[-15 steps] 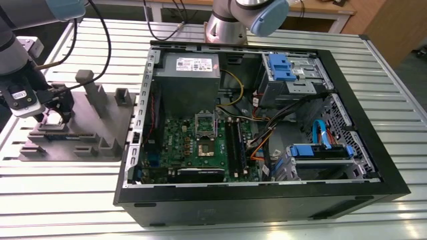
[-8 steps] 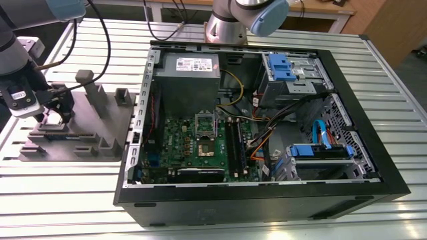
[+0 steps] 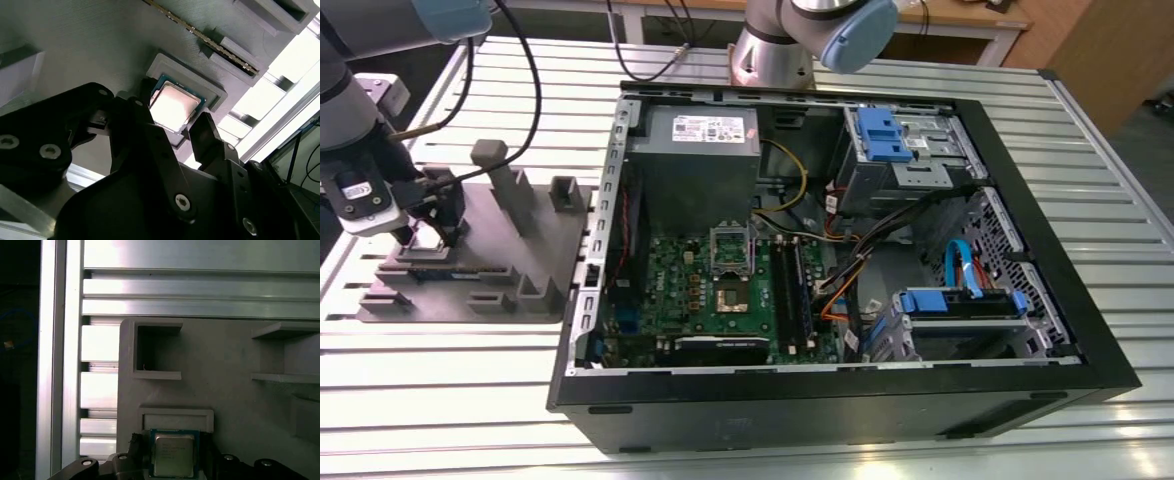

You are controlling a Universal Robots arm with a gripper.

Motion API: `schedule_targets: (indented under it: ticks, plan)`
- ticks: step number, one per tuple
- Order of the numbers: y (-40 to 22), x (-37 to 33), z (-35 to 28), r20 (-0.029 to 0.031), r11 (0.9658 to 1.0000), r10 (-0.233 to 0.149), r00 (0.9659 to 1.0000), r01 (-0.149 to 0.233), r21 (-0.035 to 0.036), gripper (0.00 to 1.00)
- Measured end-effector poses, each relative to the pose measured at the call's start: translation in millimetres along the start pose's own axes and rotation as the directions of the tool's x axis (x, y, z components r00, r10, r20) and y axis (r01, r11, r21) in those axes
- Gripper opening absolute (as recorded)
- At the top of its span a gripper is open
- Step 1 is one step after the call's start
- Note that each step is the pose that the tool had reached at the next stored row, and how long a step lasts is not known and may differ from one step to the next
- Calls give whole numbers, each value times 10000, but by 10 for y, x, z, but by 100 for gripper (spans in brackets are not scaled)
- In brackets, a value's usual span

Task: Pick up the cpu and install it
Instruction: 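Pick up the cpu and move it towards the insertion slot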

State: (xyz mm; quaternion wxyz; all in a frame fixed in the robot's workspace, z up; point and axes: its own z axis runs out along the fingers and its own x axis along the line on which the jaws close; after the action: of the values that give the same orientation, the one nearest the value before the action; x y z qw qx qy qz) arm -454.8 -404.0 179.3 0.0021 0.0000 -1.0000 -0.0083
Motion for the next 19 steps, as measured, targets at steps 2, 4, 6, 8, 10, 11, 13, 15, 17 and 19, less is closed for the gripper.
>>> schedule_targets:
  ticks: [2,4,6,8,10,11,13,15,17,19]
  plan:
    - [0,0,-2,1,10000,-1,10000,1,0,57]
    - [0,0,-11,0,10000,0,10000,0,1,57]
    - [1,0,-22,0,10000,0,10000,0,0,57]
    - [1,-1,-28,3,10000,0,10000,0,-2,57]
    - [1,0,-29,3,10000,0,10000,0,-2,57]
    - [1,0,-30,1,10000,0,10000,0,-1,57]
    - [1,0,-29,-2,10000,0,10000,0,1,57]
    - [0,0,-26,-1,10000,0,10000,0,0,57]
    - [1,0,-22,0,10000,0,10000,0,0,57]
    - [0,0,-22,-1,10000,-1,10000,1,0,57]
